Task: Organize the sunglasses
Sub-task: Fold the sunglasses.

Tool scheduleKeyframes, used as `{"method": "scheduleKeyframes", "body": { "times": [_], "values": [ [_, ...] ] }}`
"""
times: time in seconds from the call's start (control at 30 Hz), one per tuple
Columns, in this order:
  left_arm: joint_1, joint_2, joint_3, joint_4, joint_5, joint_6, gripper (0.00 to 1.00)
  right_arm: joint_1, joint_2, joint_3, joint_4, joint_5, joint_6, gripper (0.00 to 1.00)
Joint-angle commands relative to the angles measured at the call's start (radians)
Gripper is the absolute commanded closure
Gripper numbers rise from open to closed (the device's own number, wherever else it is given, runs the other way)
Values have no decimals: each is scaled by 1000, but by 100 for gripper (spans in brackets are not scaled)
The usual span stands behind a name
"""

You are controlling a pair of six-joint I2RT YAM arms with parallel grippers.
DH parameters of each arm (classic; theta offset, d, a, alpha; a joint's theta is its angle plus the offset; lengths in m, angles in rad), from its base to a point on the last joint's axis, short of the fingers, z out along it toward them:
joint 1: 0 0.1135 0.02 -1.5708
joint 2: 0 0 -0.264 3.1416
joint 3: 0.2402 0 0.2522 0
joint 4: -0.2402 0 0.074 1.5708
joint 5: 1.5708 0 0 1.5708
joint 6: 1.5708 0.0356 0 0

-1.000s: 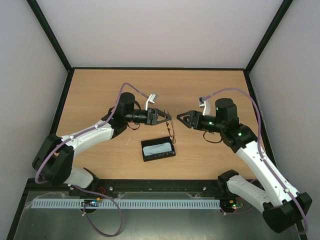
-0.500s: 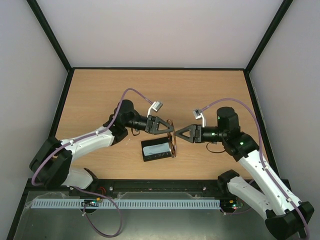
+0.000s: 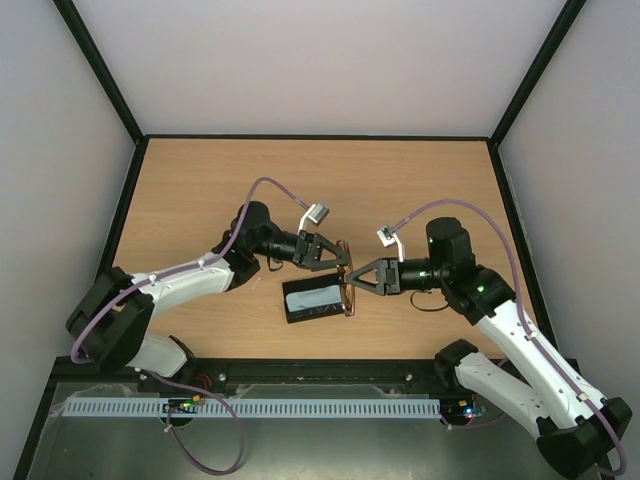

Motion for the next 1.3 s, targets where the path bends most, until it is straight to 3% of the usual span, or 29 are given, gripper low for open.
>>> {"method": "scheduleKeyframes", "body": {
  "times": [0.0, 0.3, 0.73, 0.9, 1.03, 1.1, 1.27],
  "values": [
    [-9, 19, -3, 65, 16, -15, 48, 13, -2, -6, -36, -8, -14, 61],
    [-19, 35, 6, 68, 16, -22, 49, 18, 12, -3, -47, 8, -52, 68],
    [-22, 67, 17, 86, 12, -38, 47, 19, 27, -6, -62, 29, -73, 87],
    [-22, 74, 27, 80, 11, -39, 41, 19, 28, -3, -58, 51, -69, 91],
    [-9, 67, 36, 48, -2, -16, 29, 19, 32, -9, -55, 74, -62, 93],
    [7, 55, 41, 6, -17, 10, 22, 19, 31, -12, -54, 87, -60, 94],
    [68, 0, 53, -152, -82, 104, 17, 19, 34, -4, -74, 151, -65, 94]
  ]
}}
